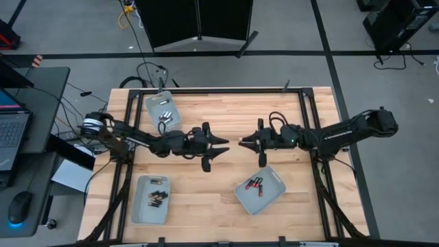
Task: Sort batteries
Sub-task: Put the silver battery into the top left gray bin
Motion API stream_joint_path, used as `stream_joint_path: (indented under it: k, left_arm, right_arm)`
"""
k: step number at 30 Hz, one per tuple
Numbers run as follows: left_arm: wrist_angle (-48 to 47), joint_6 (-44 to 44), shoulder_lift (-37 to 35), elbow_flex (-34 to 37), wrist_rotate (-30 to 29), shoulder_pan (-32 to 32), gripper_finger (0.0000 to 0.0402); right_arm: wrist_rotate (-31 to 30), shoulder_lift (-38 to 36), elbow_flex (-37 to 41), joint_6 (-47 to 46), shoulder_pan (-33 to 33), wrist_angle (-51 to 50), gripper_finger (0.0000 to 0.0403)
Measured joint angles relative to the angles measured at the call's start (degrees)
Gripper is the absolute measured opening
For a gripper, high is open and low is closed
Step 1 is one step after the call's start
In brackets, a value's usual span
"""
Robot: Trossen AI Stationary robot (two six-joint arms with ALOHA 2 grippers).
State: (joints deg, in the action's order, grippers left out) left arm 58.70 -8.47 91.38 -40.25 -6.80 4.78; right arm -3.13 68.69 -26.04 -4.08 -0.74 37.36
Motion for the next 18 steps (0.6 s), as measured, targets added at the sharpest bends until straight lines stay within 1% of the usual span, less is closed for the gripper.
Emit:
stream_joint_path:
  k: [2, 4, 14, 18]
  left_arm:
    - [2.81, 1.37, 1.25, -0.58, -0.2, 0.0, 0.0148]
    - [2.76, 2.3, 1.73, -1.53, -1.42, -0.05, 0.0153]
    - [-8.99, 2.4, 1.9, -7.53, -0.96, -0.66, 0.0155]
    - [-12.35, 3.6, 1.9, -9.98, 1.28, -0.72, 0.0155]
  right_arm:
    - [-1.63, 0.21, 0.0, 0.04, -1.52, 0.1, 0.0054]
    - [-2.52, 0.37, 0.0, 0.11, -2.68, 0.42, 0.0054]
    - [-2.89, 0.5, -0.04, 0.17, -4.9, 1.17, 0.0054]
    - [-2.89, 0.5, -0.04, 0.17, -5.62, 1.49, 0.0054]
